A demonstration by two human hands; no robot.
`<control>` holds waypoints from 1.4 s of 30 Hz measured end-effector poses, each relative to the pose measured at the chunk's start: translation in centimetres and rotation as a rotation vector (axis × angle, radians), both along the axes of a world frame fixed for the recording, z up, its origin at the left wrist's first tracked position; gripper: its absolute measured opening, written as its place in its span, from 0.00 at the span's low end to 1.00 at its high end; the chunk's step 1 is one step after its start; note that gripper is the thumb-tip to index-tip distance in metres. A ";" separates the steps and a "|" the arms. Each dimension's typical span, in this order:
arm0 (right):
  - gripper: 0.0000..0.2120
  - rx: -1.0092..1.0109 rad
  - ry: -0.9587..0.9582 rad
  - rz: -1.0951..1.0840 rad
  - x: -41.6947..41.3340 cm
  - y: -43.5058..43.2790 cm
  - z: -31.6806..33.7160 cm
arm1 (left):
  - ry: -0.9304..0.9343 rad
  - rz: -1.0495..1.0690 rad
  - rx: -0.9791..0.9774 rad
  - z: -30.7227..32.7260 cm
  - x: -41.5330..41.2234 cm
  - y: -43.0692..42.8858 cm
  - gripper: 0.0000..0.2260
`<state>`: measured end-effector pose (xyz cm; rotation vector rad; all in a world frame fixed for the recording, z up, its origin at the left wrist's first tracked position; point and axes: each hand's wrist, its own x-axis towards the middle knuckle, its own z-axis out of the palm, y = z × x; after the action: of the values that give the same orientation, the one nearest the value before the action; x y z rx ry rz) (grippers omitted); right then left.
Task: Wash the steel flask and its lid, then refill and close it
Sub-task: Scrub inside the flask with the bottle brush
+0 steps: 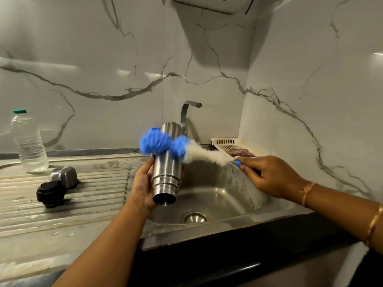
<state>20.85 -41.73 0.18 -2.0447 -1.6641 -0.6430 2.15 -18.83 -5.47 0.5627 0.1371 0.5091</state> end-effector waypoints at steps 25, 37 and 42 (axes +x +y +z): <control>0.18 -0.036 -0.094 0.131 -0.6 -1.1 -0.4 | -0.030 -0.020 0.021 -1.0 0.3 0.2 0.34; 0.16 -0.005 0.005 -0.105 0.5 0.1 1.5 | 0.024 -0.029 0.001 -0.1 0.3 -0.5 0.26; 0.23 -0.069 -0.084 0.144 -0.7 -0.8 -0.6 | 0.012 0.075 -0.063 -1.3 0.2 0.2 0.23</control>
<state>20.16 -42.50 -0.41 -1.9457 -1.8862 -0.6386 2.38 -18.66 -6.80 0.5001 0.1854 0.5719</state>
